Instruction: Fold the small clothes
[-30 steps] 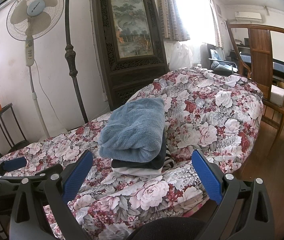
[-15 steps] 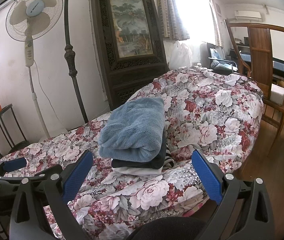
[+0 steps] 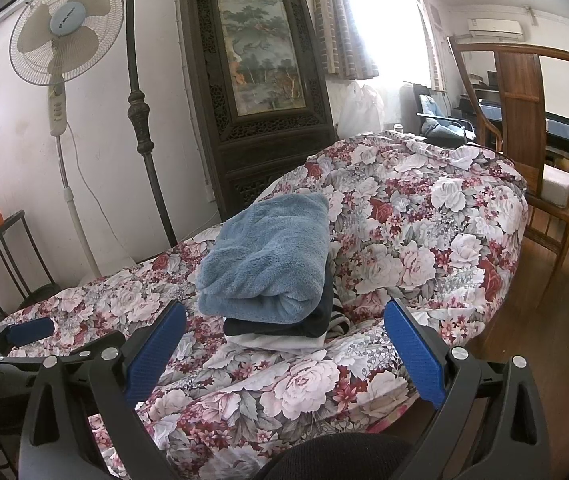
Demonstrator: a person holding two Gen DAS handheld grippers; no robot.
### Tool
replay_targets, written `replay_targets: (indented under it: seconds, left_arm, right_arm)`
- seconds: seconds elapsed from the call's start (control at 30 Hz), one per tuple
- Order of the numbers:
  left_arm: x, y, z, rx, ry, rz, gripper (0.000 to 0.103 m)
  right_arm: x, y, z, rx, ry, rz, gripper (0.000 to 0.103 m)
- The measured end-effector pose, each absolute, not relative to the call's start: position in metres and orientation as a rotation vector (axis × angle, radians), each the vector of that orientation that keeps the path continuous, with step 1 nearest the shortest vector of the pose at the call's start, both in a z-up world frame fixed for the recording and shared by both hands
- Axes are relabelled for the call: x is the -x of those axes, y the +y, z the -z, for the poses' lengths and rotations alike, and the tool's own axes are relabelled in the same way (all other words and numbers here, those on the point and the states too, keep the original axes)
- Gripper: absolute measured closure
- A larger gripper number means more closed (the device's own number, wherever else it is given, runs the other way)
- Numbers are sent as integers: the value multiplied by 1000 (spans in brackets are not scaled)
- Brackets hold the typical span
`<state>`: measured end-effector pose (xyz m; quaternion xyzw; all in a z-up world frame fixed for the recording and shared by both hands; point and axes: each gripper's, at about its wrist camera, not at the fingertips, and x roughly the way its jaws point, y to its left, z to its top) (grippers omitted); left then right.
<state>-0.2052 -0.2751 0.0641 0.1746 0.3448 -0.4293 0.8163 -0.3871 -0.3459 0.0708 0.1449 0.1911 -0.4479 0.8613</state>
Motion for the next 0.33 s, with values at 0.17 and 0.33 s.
replay_targets:
  seconds: [0.17,0.33]
  left_arm:
    - [205,-273,-63,-368,736,915,4]
    - [208,-264,-62,-365,720,909,4]
  right_arm:
    - [387,-345,-71,-303,401,941,3]
    - [387,-345,-71,-306,401,941,3]
